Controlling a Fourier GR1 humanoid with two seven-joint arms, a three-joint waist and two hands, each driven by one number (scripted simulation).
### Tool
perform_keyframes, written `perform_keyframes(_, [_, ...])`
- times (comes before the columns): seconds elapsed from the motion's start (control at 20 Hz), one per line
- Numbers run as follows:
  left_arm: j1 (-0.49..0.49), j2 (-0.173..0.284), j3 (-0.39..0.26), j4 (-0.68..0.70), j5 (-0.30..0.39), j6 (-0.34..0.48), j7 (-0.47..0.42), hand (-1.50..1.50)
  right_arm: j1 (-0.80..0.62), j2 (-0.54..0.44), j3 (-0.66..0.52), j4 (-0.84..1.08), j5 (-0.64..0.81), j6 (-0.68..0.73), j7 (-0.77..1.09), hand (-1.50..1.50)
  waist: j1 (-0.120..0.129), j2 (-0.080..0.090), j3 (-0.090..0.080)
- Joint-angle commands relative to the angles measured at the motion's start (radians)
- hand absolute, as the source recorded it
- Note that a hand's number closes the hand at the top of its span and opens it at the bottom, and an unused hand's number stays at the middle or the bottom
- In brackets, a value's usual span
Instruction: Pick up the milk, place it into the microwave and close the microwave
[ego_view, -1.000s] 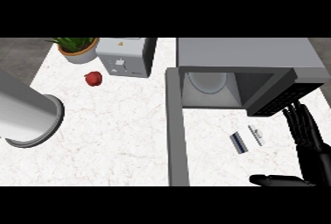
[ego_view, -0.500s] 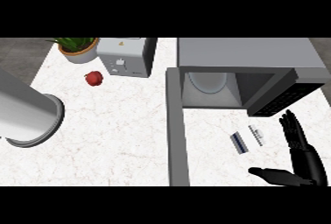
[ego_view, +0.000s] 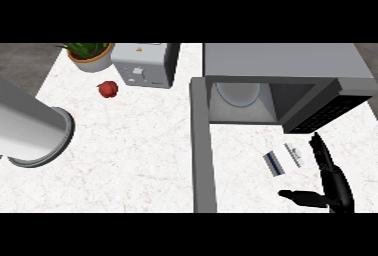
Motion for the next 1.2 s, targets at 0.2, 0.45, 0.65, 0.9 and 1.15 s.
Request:
perform_keyframes(0.2, [0.073,-0.003,0.063,-0.126,0.172,-0.02,0.041,-1.5,-0.172,-0.002,-0.024,0.356,0.054,-0.073,-0.174,-1.5,0.009,0.0,0.001])
perform_keyframes(0.45, [0.076,-0.032,0.041,-0.13,0.142,-0.038,0.047,-1.5,-0.267,-0.081,-0.079,0.57,0.034,-0.016,-0.297,-1.5,0.008,0.003,0.001])
perform_keyframes(0.65, [0.045,-0.013,0.063,-0.033,0.132,-0.087,0.007,-1.5,-0.308,-0.076,-0.098,0.669,0.018,0.034,-0.381,-1.5,0.013,0.007,0.003])
perform_keyframes(0.9, [0.065,0.011,0.096,0.01,0.191,-0.134,-0.004,-1.5,-0.33,-0.064,-0.099,0.726,0.018,0.058,-0.415,1.5,0.018,0.007,0.003])
perform_keyframes(1.15, [0.064,-0.036,0.039,-0.006,0.14,-0.16,0.0,-1.5,-0.367,-0.056,-0.062,0.754,0.055,0.094,-0.421,1.5,0.02,0.011,0.003])
